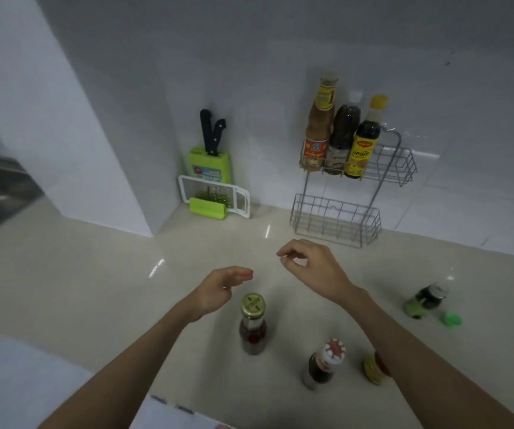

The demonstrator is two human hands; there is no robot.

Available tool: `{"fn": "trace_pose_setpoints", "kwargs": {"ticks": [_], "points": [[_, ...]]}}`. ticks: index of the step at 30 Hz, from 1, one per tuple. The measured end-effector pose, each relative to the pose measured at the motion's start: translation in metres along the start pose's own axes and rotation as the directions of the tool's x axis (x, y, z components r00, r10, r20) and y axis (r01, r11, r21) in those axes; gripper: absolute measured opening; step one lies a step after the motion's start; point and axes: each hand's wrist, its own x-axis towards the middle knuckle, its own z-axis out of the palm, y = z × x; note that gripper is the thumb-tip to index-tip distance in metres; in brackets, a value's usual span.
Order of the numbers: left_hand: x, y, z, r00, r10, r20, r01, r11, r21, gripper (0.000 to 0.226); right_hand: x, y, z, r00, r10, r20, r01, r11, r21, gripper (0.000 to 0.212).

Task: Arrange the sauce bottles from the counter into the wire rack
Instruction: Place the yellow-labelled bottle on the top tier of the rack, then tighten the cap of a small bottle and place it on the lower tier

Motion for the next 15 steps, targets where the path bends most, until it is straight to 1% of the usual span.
{"fn": "trace_pose_setpoints", "kwargs": {"ticks": [1, 2, 4, 5, 6, 8, 10, 12, 14, 15], "points": [[-0.011, -0.010, 0.002, 0.999, -0.026, 0.044, 0.025, 0.999, 0.024, 0.078, -0.005, -0.008, 0.005, 0.999, -0.017, 0.044, 0.016, 1.000, 0.011, 0.011], [-0.021, -0.017, 0.005, 0.993, -0.057, 0.099, 0.054, 0.998, 0.039, 0.079, -0.009, -0.015, 0.008, 0.995, -0.034, 0.090, 0.032, 0.999, 0.015, 0.016], [-0.035, -0.025, 0.018, 0.980, -0.100, 0.174, 0.094, 0.995, 0.040, 0.079, -0.015, -0.031, 0.014, 0.978, -0.059, 0.198, 0.062, 0.998, -0.006, 0.032], [-0.038, -0.027, 0.027, 0.979, -0.102, 0.175, 0.097, 0.995, 0.034, 0.077, -0.017, -0.036, 0.017, 0.966, -0.073, 0.249, 0.084, 0.996, -0.034, 0.040], [-0.039, -0.030, 0.038, 0.986, -0.098, 0.135, 0.094, 0.995, 0.036, 0.072, -0.019, -0.040, 0.019, 0.952, -0.088, 0.292, 0.113, 0.991, -0.067, 0.047], [-0.036, -0.038, 0.057, 0.998, -0.065, -0.016, 0.066, 0.996, 0.053, 0.052, -0.021, -0.049, 0.024, 0.928, -0.112, 0.356, 0.171, 0.975, -0.139, 0.052], [-0.032, -0.042, 0.073, 0.990, -0.021, -0.141, 0.023, 1.000, 0.014, 0.035, -0.021, -0.052, 0.026, 0.911, -0.154, 0.382, 0.240, 0.952, -0.190, 0.048], [-0.029, -0.039, 0.081, 0.978, 0.003, -0.211, -0.013, 0.999, -0.045, 0.029, -0.020, -0.054, 0.025, 0.899, -0.190, 0.395, 0.291, 0.933, -0.213, 0.039], [-0.027, -0.029, 0.087, 0.963, 0.008, -0.270, -0.036, 0.995, -0.098, 0.028, -0.017, -0.054, 0.017, 0.897, -0.183, 0.403, 0.287, 0.934, -0.212, 0.035], [-0.024, -0.023, 0.089, 0.952, 0.018, -0.306, -0.050, 0.994, -0.098, 0.027, -0.015, -0.055, 0.011, 0.899, -0.175, 0.401, 0.275, 0.939, -0.208, 0.034]]}}
